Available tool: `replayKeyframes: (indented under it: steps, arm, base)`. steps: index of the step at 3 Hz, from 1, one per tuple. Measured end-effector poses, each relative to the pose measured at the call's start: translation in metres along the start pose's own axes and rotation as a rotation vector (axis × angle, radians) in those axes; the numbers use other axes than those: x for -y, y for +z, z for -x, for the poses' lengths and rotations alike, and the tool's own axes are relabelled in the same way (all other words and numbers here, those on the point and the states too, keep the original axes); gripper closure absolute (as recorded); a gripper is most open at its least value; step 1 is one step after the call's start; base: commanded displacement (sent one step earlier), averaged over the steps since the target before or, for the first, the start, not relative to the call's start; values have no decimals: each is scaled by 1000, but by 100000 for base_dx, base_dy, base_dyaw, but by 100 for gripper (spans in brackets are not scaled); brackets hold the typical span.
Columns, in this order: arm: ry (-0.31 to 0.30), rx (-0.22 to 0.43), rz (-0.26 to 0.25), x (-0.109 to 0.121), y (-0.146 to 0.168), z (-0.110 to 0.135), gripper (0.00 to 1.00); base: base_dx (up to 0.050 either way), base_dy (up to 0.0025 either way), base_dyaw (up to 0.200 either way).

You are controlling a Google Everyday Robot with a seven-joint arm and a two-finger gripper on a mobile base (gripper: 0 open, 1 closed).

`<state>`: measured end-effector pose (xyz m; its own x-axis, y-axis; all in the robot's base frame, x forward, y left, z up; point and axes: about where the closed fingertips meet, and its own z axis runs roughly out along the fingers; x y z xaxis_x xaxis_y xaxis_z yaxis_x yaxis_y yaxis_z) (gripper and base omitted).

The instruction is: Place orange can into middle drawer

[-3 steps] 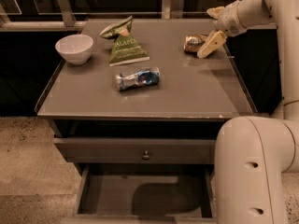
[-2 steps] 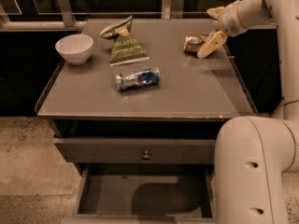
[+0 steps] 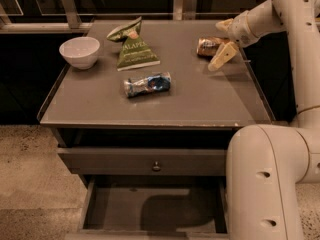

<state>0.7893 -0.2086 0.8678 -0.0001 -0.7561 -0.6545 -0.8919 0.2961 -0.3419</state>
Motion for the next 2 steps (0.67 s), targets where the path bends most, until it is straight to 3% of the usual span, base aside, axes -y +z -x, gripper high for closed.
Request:
replayKeyframes:
  steps: [1, 2]
  arm:
    - [1, -1, 3, -1, 1, 0, 17]
    - [1, -1, 3, -1, 1, 0, 41]
  base:
    - [0, 0, 0]
    - [0, 0, 0]
